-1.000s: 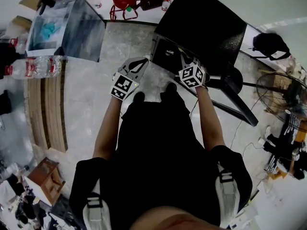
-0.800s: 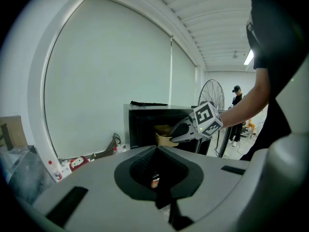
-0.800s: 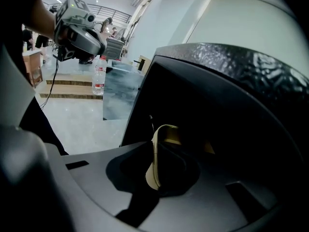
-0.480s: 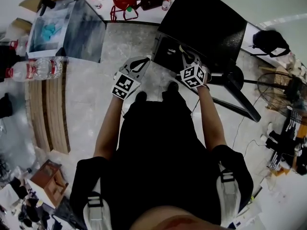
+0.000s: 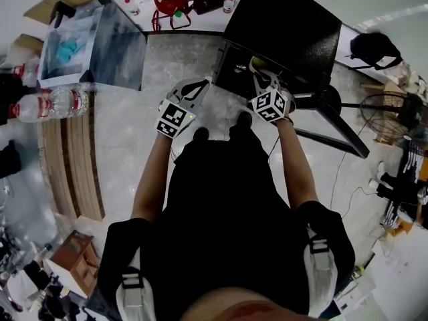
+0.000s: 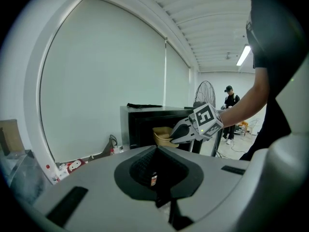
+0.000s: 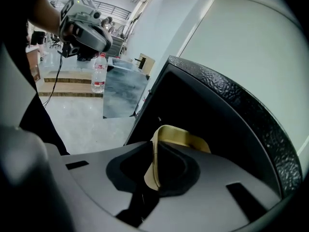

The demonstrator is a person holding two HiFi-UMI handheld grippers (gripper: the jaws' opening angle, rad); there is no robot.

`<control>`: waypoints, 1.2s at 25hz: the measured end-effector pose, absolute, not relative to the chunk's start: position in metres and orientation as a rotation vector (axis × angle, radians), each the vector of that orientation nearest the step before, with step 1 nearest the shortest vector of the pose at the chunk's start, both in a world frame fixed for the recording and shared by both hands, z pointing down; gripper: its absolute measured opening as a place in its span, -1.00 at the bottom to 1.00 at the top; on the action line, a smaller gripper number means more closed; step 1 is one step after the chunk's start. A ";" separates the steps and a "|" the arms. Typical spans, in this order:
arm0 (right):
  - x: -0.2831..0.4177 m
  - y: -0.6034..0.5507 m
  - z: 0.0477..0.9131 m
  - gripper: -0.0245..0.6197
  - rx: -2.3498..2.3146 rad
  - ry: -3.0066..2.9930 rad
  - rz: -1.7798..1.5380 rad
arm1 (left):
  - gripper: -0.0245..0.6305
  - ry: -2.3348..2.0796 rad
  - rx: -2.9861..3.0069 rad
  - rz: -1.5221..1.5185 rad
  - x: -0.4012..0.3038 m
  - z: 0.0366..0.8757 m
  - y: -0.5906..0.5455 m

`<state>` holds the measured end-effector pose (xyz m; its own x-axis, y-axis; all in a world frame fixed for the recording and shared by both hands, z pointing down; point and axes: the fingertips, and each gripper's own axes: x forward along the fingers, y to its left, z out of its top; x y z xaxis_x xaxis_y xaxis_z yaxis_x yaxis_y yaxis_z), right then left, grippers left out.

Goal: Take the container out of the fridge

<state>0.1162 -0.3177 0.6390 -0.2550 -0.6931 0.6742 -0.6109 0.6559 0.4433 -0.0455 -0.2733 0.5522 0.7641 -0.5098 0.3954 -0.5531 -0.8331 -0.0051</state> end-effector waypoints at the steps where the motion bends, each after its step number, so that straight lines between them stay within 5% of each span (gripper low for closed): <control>1: 0.115 -0.316 0.639 -0.82 1.021 -1.952 -0.112 | -0.87 -0.853 2.849 0.589 -0.047 0.552 -0.272; 30: 0.082 -0.234 0.626 -0.81 1.133 -1.823 -0.142 | -0.87 -0.581 2.970 0.607 -0.079 0.552 -0.207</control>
